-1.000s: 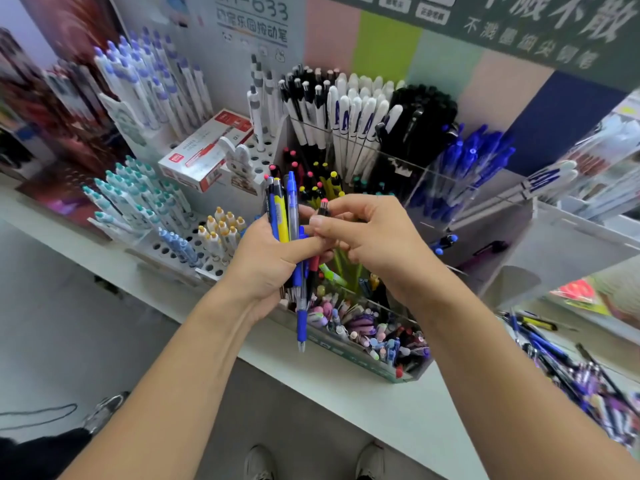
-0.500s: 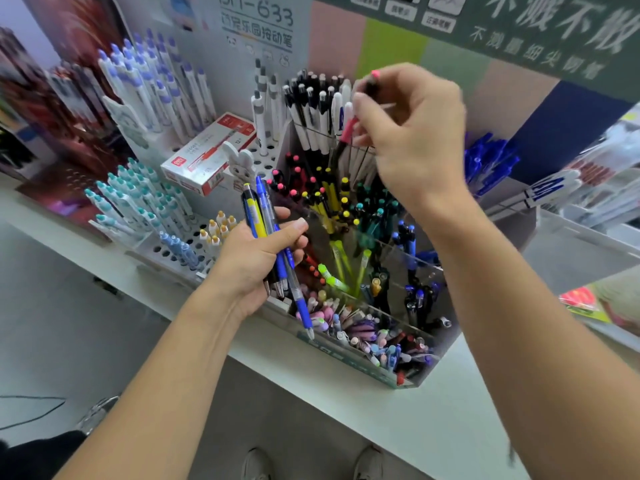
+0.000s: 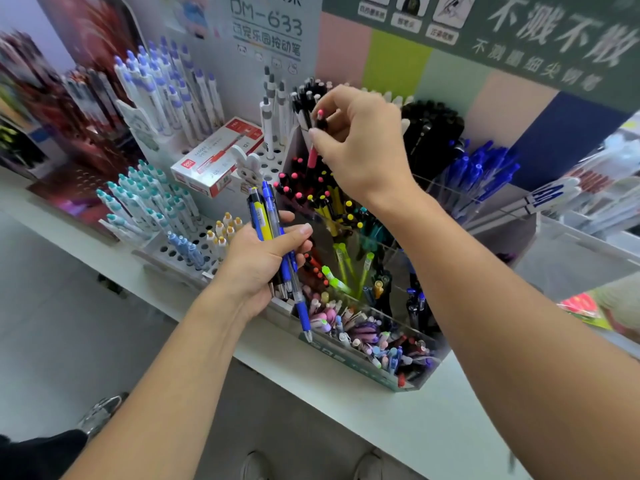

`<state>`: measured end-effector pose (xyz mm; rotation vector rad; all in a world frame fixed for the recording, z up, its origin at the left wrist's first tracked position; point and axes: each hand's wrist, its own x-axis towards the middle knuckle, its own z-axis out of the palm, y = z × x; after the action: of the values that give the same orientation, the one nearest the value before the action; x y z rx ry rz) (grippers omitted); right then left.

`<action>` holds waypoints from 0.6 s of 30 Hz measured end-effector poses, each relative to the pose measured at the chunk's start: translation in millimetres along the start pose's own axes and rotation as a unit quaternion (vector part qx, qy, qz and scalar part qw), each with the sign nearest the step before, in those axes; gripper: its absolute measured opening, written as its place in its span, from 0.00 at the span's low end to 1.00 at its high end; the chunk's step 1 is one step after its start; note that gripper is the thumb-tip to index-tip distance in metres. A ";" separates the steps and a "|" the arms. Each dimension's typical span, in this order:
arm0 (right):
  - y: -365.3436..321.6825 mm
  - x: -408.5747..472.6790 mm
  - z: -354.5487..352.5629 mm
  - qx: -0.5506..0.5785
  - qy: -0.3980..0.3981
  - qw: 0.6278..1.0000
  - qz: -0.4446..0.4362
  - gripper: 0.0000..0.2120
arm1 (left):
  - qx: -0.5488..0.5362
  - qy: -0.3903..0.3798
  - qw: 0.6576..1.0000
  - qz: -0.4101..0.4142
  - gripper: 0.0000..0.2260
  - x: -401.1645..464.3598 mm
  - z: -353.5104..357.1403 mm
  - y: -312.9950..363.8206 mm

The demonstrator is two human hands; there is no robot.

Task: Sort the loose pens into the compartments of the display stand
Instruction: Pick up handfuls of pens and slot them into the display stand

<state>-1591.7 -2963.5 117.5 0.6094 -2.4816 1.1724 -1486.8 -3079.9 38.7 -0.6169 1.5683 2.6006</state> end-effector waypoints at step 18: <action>4.9 -3.1 8.9 -0.164 -0.098 0.981 0.029 0.04 | 0.004 -0.015 1.000 -0.009 0.13 -6.5 10.9 -7.7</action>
<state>-1592.5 -2966.9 107.5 0.5848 -2.7922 0.7238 -1482.4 -3065.7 39.0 -0.5859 1.5570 2.5762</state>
